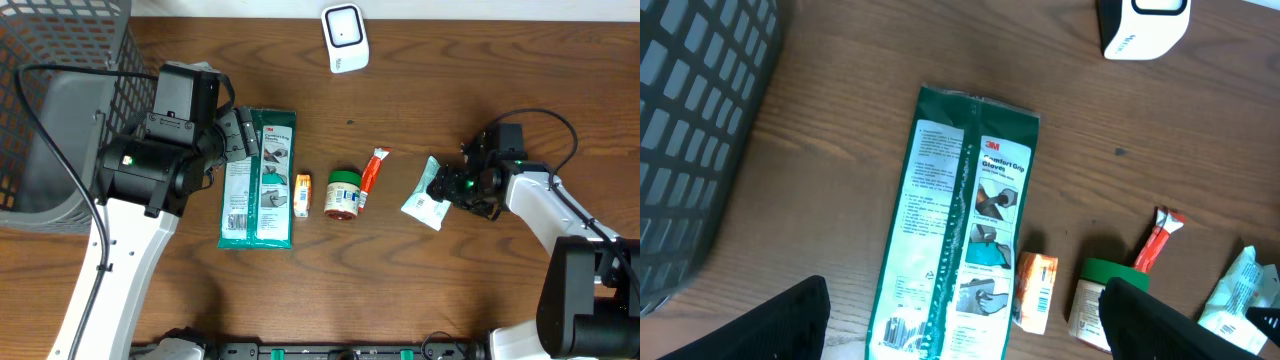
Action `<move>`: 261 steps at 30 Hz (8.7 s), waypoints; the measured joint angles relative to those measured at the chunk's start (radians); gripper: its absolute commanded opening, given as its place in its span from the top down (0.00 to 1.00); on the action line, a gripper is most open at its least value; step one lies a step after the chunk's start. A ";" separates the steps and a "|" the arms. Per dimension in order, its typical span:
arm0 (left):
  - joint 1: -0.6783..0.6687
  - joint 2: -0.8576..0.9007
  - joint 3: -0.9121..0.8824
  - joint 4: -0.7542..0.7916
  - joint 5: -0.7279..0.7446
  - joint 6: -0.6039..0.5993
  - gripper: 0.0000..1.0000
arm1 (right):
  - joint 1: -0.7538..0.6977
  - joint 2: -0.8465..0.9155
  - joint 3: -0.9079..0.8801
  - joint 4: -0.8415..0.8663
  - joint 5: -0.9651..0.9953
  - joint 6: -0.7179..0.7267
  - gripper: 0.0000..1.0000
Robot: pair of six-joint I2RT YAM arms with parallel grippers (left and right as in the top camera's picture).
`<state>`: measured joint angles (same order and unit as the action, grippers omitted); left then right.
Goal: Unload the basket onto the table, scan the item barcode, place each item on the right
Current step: 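Grasp the mint wipes pack with the right gripper, then lift the wipes pack and hold it over the white scanner, then lower the wipes pack onto the table right of the scanner, then regrasp the wipes pack and carry it to the far right edge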
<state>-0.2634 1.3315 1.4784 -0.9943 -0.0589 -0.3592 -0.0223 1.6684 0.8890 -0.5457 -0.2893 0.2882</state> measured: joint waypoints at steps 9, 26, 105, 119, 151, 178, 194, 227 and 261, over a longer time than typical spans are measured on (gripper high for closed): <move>0.000 0.000 0.000 0.000 0.000 0.000 0.14 | 0.000 0.000 -0.048 0.111 0.009 0.025 0.44; 0.000 0.000 0.000 0.000 0.000 0.000 0.14 | -0.013 -0.027 -0.111 0.196 -0.019 0.079 0.99; 0.000 0.000 0.000 0.000 0.000 0.000 0.14 | 0.454 0.417 1.307 -0.377 0.616 -0.490 0.99; 0.000 0.000 0.000 0.000 0.000 0.000 0.14 | 0.505 0.727 1.307 0.327 0.890 -0.919 0.99; 0.000 0.001 0.000 0.000 0.000 0.000 0.14 | 0.593 1.003 1.307 0.731 0.993 -1.302 0.99; 0.000 0.001 0.000 0.000 0.000 0.000 0.14 | 0.566 0.928 1.307 0.607 0.990 -1.126 0.99; 0.000 0.001 0.000 0.000 0.000 0.000 0.14 | 0.306 0.409 1.329 -0.427 0.843 -0.483 0.99; 0.000 0.002 0.000 0.000 0.000 0.000 0.14 | 0.163 0.502 0.809 -0.034 0.177 -0.354 0.01; 0.000 0.002 0.000 0.000 0.000 0.000 0.14 | -0.194 0.560 0.831 -0.343 0.353 -0.402 0.93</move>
<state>-0.2634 1.3331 1.4788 -0.9947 -0.0593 -0.3592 -0.2165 2.2288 1.7203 -0.8883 0.0635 -0.1135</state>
